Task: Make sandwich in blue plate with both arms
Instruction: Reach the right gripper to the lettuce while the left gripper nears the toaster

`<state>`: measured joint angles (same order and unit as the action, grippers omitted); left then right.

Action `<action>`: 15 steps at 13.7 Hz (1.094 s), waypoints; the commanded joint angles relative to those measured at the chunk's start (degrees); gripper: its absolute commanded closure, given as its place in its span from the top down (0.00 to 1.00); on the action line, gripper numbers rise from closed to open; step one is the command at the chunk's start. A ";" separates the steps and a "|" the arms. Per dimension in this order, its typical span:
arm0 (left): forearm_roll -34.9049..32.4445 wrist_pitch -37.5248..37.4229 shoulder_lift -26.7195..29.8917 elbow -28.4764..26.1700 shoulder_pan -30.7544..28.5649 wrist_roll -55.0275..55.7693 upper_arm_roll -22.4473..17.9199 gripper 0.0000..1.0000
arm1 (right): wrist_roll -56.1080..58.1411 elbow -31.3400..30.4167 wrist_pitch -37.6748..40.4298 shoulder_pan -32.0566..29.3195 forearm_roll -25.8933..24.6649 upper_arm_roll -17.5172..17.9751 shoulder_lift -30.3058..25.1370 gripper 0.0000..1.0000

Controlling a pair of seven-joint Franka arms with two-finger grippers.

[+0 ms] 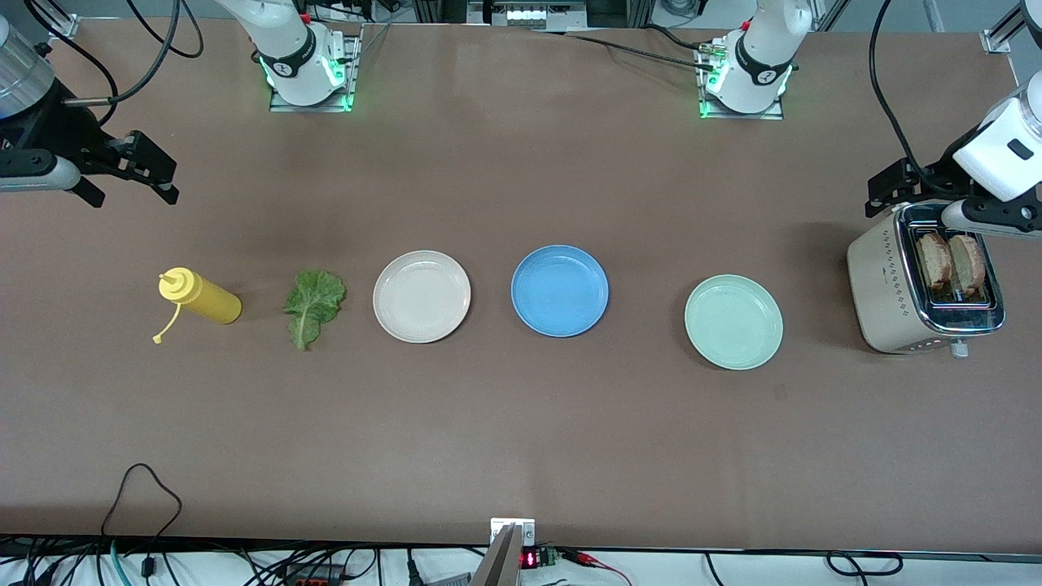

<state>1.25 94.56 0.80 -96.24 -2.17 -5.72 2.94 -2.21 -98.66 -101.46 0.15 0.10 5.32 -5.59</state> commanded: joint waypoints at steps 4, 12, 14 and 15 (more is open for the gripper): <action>0.15 -0.60 -0.89 1.85 0.24 0.27 -0.22 1.00 | -0.78 -1.54 -0.84 -0.07 -0.28 0.21 -1.44 1.00; 0.24 -1.04 -0.80 1.85 0.24 0.88 -0.22 1.00 | -0.78 -1.71 -0.93 -0.24 -0.19 0.21 -1.44 1.00; 0.24 -1.65 -0.89 1.85 0.24 0.97 -0.30 1.00 | -0.78 -1.89 -0.75 -0.24 -0.19 0.21 -1.01 1.00; 0.15 -2.53 -0.89 1.76 0.24 1.06 -0.22 1.00 | -0.87 -2.58 -1.02 -0.24 -0.11 0.13 -1.00 1.00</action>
<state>1.25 94.10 0.68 -96.12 -2.18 -5.23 2.92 -2.21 -99.22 -101.50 0.13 0.10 5.28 -5.59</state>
